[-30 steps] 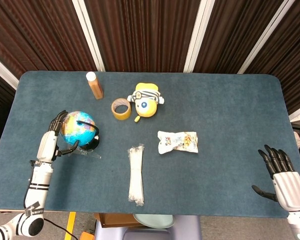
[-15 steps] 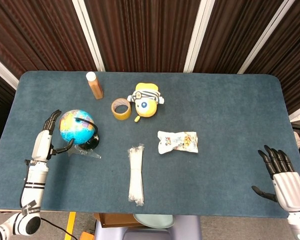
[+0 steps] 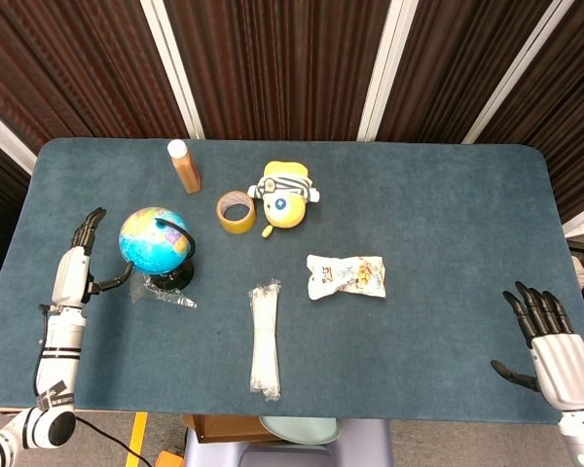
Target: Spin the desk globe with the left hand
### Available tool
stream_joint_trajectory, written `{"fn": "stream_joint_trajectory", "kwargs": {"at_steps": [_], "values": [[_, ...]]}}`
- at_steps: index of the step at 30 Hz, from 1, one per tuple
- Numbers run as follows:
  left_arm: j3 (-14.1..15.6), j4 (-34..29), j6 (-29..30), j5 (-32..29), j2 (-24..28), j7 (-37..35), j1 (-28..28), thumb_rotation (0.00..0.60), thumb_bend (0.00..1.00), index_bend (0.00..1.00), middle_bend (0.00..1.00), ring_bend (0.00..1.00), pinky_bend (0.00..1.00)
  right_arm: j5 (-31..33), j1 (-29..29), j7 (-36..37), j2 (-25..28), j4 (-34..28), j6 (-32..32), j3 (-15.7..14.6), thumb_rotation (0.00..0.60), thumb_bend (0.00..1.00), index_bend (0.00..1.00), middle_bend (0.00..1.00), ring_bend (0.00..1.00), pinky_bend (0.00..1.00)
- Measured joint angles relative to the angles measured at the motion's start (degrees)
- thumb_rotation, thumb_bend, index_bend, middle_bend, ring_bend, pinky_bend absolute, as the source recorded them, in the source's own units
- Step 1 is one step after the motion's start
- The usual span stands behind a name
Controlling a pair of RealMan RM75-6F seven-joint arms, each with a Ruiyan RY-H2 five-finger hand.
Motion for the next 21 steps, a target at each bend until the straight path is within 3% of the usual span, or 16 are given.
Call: {"fn": "stream_joint_trajectory", "kwargs": {"at_steps": [21], "values": [[-3.13, 7.49, -6.19, -4.89, -2.08, -2.87, -3.3, 0.6, 0.32, 0.0, 0.0, 0.0, 0.0, -0.46, -0.33, -1.37, -0.48, -0.04, 0.49, -0.17, 0.6, 0.17, 0.0, 0.0, 0.0, 0.0]]}}
